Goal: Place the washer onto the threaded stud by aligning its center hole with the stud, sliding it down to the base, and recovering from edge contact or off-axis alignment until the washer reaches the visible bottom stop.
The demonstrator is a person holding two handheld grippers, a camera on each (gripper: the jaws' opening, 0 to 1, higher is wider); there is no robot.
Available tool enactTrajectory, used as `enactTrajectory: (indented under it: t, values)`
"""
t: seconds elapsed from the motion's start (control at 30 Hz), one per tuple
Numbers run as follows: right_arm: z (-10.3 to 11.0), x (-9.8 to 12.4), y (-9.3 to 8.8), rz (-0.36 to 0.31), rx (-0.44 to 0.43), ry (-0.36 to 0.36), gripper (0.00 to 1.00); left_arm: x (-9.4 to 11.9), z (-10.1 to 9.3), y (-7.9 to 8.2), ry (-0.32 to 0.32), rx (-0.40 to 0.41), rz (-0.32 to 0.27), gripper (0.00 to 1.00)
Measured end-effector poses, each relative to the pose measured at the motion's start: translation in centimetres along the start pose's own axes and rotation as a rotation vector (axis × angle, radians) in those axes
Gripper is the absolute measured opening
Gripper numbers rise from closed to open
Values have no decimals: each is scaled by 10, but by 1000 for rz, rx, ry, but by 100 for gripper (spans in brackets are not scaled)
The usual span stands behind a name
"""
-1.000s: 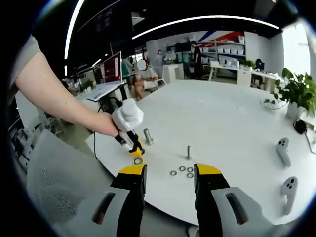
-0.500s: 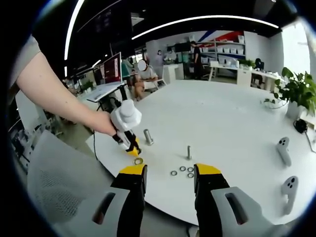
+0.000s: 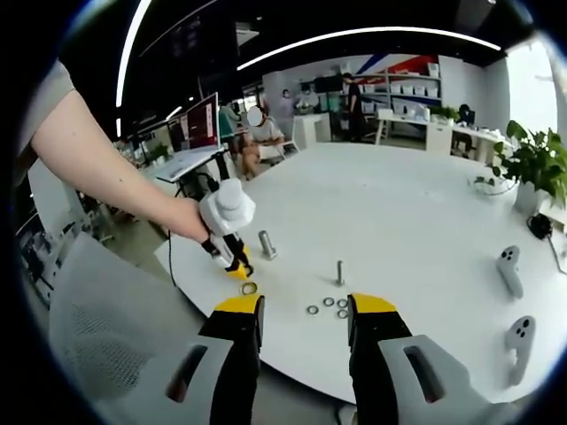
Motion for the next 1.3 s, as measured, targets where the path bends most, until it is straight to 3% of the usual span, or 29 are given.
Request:
enactTrajectory:
  t: [0.3,0.43,0.5,0.6,0.8,1.3]
  values:
    - [0,0,0,-2,1,1,39,-1,-1,0,7,-6,2,21]
    - [0,0,0,-1,3,0,39,0,-1,-4,22,29,-27,20]
    - [0,1,0,-7,-4,3,39,1,-3,-7,36,54,-84,19]
    - [0,0,0,-2,1,1,39,3,-4,-11,34,80,-113,19]
    - [0,0,0,-1,2,1,39,1,-3,-4,32,25,-76,19]
    - [0,0,1,-9,-4,3,39,5,-2,6,22,-8,-88,19]
Point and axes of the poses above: the point that each gripper's makers call its tool centre point, and the gripper's own axes: x roughly backward along the fingers, z roughly to its left, y roughly out of its top, the point moved 7 cm from there along x, roughly backward along the fingers, and after that the axes turned 2 degrees about y, right-handed, at the moved point
